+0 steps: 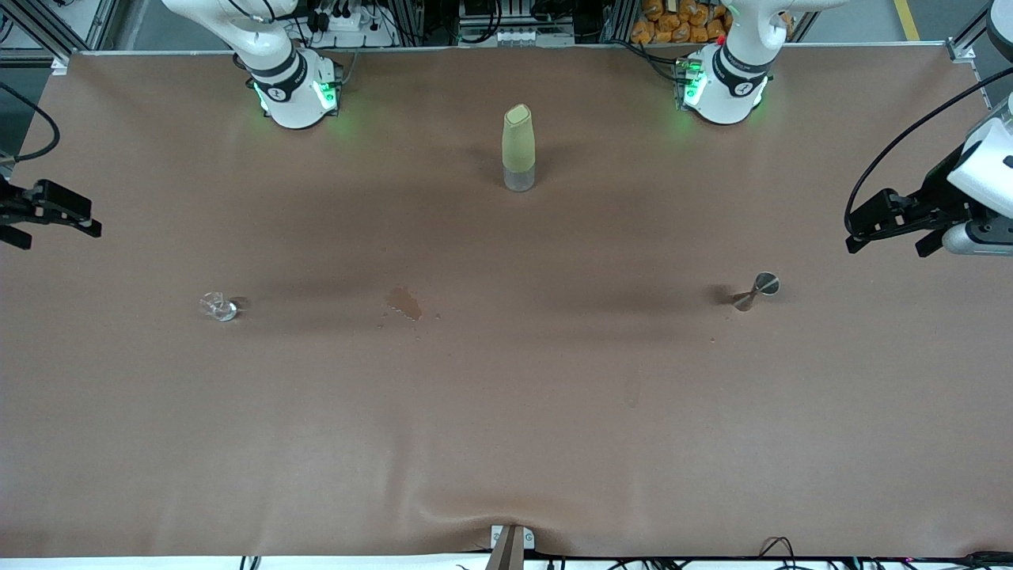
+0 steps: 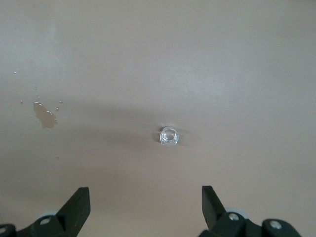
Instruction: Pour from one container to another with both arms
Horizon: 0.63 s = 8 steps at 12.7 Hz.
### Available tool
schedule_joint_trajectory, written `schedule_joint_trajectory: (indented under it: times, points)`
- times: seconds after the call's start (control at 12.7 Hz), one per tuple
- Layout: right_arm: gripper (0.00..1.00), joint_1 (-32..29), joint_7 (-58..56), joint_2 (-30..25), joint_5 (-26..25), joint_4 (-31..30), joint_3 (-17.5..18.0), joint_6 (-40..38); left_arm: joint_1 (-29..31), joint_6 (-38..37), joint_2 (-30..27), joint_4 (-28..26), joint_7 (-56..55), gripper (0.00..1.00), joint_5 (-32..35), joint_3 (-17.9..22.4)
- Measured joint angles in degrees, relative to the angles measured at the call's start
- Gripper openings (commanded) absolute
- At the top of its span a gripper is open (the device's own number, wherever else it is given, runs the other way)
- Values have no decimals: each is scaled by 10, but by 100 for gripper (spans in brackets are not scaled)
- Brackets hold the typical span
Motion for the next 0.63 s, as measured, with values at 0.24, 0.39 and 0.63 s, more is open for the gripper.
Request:
schedule_joint_trajectory:
  times: [0.24, 0.39, 0.63]
  points:
    - [100, -17, -32, 12, 26, -11, -1, 8, 0, 0, 0, 0, 0, 100, 0, 0]
    - [100, -25, -67, 16, 29, -11, -1, 9, 0, 0, 0, 0, 0, 100, 0, 0]
    - [100, -45, -154, 17, 62, -12, -1, 14, 0, 0, 0, 0, 0, 100, 0, 1]
